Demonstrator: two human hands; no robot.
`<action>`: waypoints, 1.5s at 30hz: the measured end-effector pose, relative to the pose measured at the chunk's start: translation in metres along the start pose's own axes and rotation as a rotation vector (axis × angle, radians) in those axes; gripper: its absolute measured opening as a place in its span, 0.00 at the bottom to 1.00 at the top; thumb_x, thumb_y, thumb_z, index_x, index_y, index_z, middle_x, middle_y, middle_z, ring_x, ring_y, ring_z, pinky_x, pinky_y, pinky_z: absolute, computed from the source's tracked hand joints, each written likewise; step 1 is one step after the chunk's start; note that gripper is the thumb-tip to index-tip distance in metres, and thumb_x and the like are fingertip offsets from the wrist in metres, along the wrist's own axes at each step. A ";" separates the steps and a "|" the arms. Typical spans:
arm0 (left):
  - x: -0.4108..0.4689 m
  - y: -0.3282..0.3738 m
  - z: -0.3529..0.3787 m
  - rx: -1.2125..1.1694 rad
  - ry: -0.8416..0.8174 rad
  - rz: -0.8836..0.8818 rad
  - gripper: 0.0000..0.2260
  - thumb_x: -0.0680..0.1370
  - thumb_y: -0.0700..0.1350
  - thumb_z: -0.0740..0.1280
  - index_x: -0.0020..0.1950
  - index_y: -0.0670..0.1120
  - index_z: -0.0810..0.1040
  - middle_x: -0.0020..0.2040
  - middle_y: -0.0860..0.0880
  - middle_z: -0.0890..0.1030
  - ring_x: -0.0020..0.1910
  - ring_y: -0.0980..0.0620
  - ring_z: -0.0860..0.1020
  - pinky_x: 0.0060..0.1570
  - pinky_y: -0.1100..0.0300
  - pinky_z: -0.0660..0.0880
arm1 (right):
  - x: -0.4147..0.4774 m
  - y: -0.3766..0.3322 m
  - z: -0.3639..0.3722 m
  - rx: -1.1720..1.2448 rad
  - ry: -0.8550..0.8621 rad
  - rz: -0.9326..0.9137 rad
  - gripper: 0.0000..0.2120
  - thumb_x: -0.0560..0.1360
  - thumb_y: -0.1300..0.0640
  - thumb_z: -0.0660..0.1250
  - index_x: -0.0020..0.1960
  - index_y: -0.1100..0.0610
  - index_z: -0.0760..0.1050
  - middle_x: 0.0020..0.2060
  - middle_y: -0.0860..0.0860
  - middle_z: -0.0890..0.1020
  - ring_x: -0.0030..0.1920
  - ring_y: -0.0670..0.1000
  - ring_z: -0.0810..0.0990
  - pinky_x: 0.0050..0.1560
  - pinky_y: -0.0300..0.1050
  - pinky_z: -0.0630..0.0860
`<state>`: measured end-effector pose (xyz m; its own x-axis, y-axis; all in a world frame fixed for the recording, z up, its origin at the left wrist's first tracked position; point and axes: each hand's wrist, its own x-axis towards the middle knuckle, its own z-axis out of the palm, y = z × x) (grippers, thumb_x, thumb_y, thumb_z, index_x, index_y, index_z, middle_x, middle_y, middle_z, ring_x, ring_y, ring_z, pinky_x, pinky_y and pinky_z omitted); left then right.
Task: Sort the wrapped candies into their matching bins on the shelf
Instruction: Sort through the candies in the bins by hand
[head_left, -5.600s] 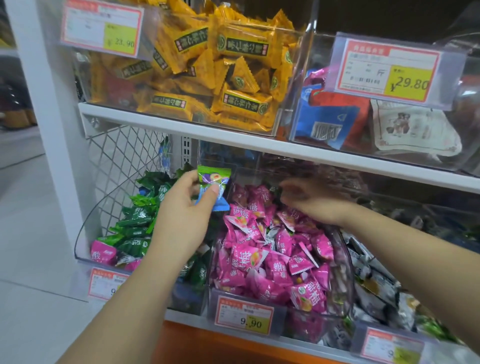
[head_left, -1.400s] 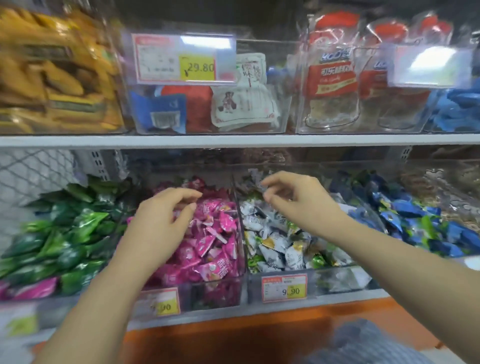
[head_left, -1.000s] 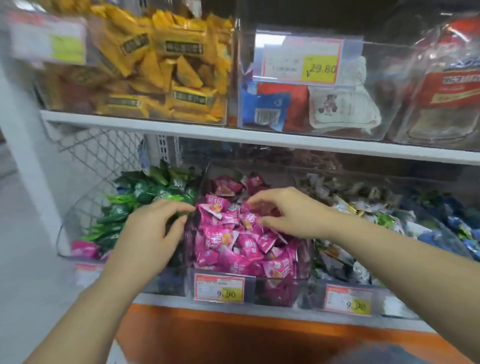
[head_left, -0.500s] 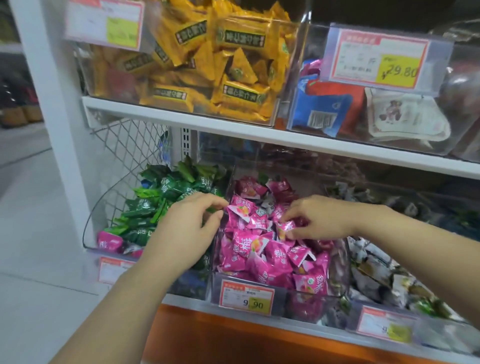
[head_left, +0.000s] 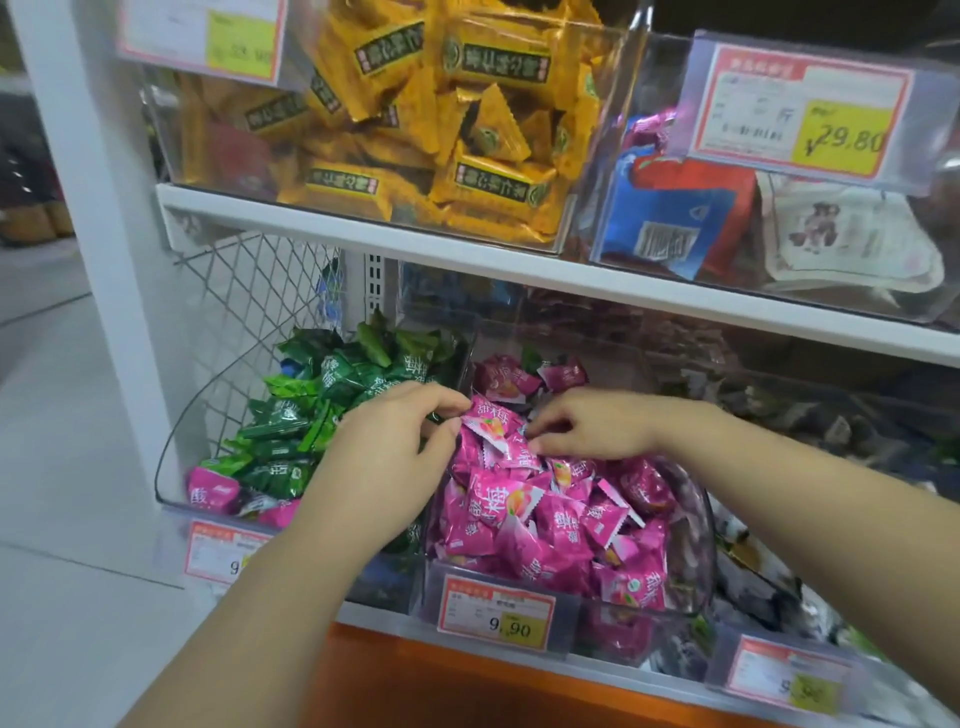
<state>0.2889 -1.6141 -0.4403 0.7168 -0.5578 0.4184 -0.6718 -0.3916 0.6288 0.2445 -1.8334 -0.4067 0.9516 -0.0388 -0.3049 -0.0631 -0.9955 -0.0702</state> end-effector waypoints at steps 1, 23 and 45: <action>0.000 -0.001 0.000 -0.003 0.000 0.005 0.10 0.79 0.46 0.63 0.59 0.55 0.78 0.48 0.66 0.72 0.46 0.70 0.72 0.46 0.74 0.66 | -0.003 0.003 -0.002 0.028 -0.017 0.009 0.21 0.77 0.45 0.63 0.65 0.54 0.74 0.64 0.48 0.76 0.62 0.50 0.74 0.65 0.46 0.68; 0.000 -0.006 -0.004 0.017 -0.045 -0.037 0.10 0.79 0.46 0.63 0.58 0.55 0.78 0.50 0.61 0.75 0.46 0.65 0.73 0.50 0.67 0.69 | -0.002 0.012 0.003 0.081 0.252 0.078 0.20 0.75 0.53 0.67 0.65 0.53 0.70 0.48 0.50 0.79 0.44 0.48 0.77 0.46 0.43 0.74; 0.002 0.004 -0.006 0.019 0.048 0.000 0.10 0.78 0.45 0.64 0.58 0.54 0.79 0.52 0.63 0.73 0.45 0.62 0.74 0.61 0.52 0.71 | -0.013 0.001 -0.007 0.270 0.661 0.060 0.04 0.74 0.52 0.70 0.42 0.50 0.76 0.38 0.40 0.75 0.38 0.39 0.73 0.37 0.30 0.66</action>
<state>0.2884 -1.6123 -0.4329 0.7249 -0.5222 0.4493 -0.6746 -0.4059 0.6166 0.2344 -1.8346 -0.3962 0.9221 -0.2214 0.3174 -0.1116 -0.9375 -0.3297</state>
